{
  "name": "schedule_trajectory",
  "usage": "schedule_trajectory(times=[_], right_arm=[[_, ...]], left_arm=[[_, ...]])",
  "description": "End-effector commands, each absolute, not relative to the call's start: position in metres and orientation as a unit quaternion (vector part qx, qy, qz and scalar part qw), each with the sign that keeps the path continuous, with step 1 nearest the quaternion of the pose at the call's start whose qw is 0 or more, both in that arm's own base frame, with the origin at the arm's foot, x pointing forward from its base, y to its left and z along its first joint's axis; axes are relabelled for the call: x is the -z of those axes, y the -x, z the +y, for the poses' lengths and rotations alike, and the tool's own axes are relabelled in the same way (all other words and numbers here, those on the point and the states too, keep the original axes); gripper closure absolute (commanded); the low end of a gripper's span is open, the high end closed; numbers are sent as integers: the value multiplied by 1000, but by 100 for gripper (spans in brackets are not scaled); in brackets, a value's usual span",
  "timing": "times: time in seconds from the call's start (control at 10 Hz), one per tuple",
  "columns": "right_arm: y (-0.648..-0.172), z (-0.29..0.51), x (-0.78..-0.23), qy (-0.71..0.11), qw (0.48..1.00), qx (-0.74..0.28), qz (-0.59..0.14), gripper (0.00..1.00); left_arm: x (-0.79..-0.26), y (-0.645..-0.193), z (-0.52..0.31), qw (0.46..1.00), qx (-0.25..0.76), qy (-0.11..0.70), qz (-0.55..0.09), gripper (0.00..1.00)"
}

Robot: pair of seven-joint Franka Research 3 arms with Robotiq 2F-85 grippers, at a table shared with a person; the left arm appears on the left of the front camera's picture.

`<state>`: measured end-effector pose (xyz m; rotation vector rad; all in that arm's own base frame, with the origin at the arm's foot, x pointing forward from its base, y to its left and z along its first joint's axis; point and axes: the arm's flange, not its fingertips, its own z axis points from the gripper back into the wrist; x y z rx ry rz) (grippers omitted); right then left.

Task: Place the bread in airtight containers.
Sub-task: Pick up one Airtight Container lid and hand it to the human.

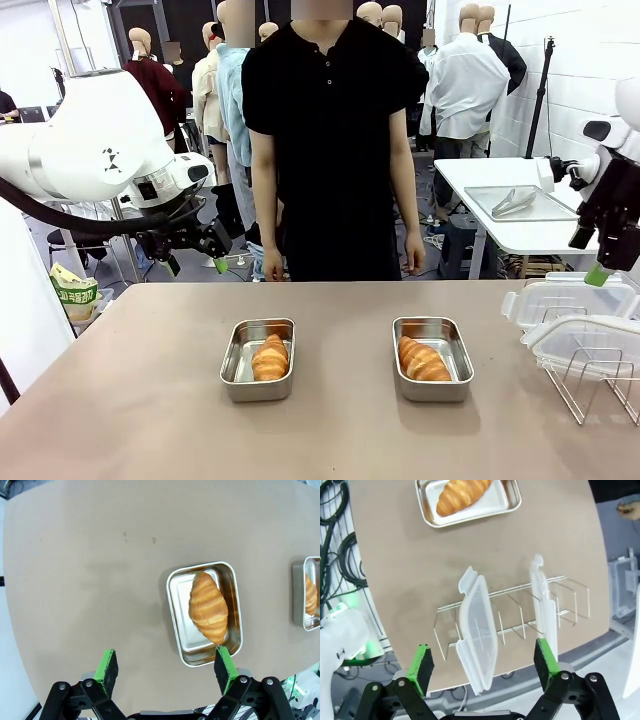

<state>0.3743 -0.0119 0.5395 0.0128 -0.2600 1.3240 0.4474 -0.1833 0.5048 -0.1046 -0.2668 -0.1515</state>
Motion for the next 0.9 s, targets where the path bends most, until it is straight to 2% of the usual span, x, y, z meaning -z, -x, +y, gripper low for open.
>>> schedule_trajectory(times=[0.0,0.4,0.5,0.6,0.8], right_arm=[[-374,-11,-540,-1,783,-611,-119,0],[-374,-11,-540,-4,781,-613,-120,0],[-375,-13,-529,1,758,-644,-104,0],[-374,-16,-520,-13,717,-688,-112,0],[-367,-26,-513,-5,672,-730,-121,0]], left_arm=[[-506,-451,-183,987,70,48,-135,0],[-506,-451,-183,987,70,48,-135,0],[-506,-451,-183,987,70,48,-135,0],[-506,-451,-183,987,70,48,-135,0],[-506,-451,-183,987,70,48,-135,0]])
